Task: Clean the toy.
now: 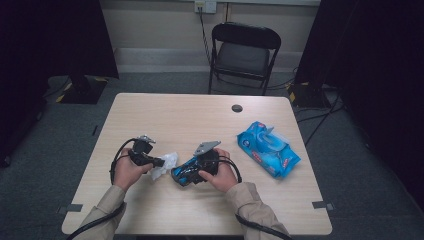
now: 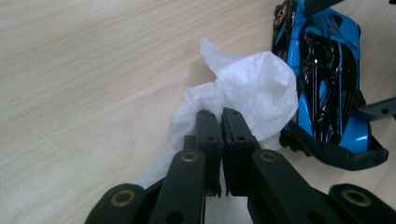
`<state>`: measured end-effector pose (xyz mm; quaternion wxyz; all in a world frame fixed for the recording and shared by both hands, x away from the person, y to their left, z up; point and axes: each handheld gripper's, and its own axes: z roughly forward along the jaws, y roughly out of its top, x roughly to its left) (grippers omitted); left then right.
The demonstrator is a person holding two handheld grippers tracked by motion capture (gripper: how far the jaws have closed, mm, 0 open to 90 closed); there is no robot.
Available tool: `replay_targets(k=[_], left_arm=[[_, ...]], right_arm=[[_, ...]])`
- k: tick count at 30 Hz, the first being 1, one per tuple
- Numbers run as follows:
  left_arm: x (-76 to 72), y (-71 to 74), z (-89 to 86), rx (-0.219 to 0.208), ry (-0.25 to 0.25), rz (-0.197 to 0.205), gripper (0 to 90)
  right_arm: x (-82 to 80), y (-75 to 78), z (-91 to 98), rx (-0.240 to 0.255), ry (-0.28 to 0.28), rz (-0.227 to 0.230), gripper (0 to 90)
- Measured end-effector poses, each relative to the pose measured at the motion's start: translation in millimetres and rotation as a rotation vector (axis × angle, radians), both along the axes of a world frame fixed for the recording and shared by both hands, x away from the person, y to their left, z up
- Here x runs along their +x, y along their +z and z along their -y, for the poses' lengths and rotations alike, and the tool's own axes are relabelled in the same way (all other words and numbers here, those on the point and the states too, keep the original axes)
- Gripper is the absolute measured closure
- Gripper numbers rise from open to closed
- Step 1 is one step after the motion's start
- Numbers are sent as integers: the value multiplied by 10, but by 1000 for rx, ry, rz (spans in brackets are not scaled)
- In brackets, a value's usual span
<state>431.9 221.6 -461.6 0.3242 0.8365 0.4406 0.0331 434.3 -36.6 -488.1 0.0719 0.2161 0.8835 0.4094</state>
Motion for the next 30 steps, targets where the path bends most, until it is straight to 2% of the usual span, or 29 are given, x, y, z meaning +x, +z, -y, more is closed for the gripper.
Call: replay_targets(k=[4,9,12,15,16,20,24,25,27,30], left_arm=[[76,4,73,9,-10,5,867],[155,-73,226,25,-27,-25,864],[154,-118,275,20,-22,-28,856],[140,-126,279,28,-19,-12,830],[136,-124,272,23,-4,3,806],[144,-91,230,-7,36,8,696],[169,-87,239,-31,61,12,679],[178,-99,253,-29,65,15,673],[207,-146,293,-51,82,7,643],[226,-175,327,-46,91,11,626]], right_arm=[[1,3,-2,-3,1,-2,79],[1,0,0,0,1,0,79],[-1,-2,2,2,0,0,79],[-1,-4,5,4,0,1,79],[-1,-4,4,4,0,1,79],[-1,-3,3,4,-1,0,79],[0,-1,0,1,0,0,79],[0,-1,0,1,-1,-1,79],[1,-1,0,1,1,0,79],[1,-2,2,2,0,-1,79]])
